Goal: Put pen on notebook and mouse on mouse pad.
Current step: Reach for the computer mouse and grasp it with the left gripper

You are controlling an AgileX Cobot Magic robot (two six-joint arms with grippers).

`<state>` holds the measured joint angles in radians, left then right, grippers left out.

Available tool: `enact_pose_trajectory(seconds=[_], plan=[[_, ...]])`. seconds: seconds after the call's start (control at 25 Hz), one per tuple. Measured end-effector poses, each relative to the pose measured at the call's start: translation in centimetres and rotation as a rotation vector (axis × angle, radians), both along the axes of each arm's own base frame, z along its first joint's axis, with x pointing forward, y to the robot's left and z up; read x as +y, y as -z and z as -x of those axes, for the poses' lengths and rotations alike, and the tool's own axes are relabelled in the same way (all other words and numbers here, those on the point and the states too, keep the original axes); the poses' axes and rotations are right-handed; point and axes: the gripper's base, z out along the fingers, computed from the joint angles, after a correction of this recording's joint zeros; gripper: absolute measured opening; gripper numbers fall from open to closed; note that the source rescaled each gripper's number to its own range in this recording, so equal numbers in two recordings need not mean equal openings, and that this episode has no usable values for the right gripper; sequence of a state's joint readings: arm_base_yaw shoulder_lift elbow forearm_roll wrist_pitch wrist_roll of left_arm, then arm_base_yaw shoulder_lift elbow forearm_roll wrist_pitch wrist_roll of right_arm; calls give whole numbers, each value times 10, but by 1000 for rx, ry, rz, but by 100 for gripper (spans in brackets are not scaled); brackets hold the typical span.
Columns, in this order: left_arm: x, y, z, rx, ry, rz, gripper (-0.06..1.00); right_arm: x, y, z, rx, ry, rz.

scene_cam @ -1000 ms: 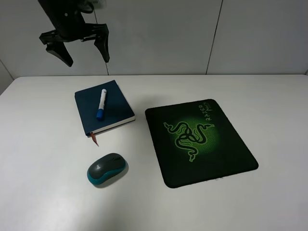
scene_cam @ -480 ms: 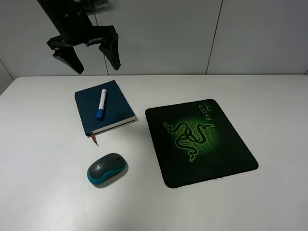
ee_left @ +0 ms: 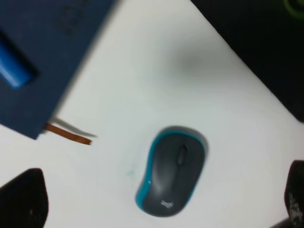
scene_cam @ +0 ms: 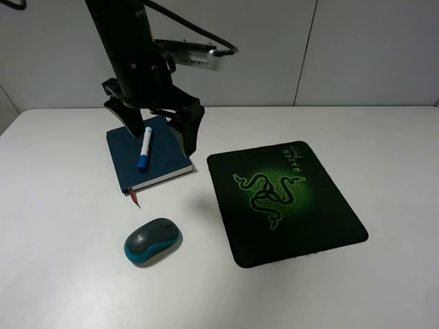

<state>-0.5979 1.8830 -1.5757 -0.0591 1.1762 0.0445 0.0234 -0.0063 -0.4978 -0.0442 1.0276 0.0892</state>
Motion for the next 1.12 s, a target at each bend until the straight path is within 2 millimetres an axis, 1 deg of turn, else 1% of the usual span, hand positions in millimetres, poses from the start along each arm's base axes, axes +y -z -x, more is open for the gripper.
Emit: enact_pose_trajectory(seconds=[0.16,0.28,0.4,0.52,0.72,1.12], plan=[[-21,5,19,-3,98,-35,100,0,0,0,0,0,0],[-28,12,29,-7,157,-82,100,0,0,0,0,0,0],[-29,23,39,24,193,-115,100,0,0,0,0,0,0],[-25,38,49,85,207,-139,100,0,0,0,0,0,0],[-13,64,63,160,236,-193,100,0,0,0,0,0,0],[3,110,79,136,278,-180,100,0,0,0,0,0,0]])
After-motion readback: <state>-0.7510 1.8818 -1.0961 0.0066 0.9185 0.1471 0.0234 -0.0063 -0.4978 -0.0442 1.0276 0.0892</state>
